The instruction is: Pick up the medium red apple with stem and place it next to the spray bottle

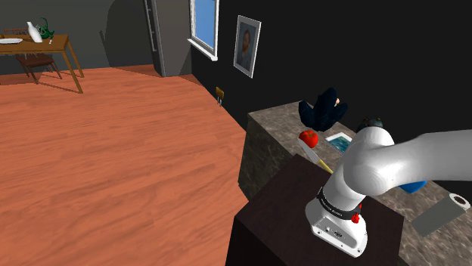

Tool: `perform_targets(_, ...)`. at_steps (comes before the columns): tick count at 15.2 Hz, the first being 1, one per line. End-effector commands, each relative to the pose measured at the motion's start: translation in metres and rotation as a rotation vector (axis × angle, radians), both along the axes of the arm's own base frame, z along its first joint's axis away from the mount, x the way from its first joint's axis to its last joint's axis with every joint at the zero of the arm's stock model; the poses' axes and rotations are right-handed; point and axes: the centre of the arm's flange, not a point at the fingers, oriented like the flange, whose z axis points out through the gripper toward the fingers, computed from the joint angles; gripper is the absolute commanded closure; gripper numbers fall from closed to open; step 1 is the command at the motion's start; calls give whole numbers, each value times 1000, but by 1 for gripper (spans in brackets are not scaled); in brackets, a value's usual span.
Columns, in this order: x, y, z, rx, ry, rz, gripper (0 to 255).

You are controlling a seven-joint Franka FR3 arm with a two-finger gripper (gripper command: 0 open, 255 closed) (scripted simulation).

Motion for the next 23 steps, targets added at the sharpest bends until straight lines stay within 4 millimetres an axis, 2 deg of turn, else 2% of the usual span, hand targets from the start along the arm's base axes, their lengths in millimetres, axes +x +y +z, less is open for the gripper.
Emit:
perform_targets(1, -1, 0, -11, -1, 0, 0, 255)
perform_targets(23, -1, 0, -127, -1, 0, 0, 255)
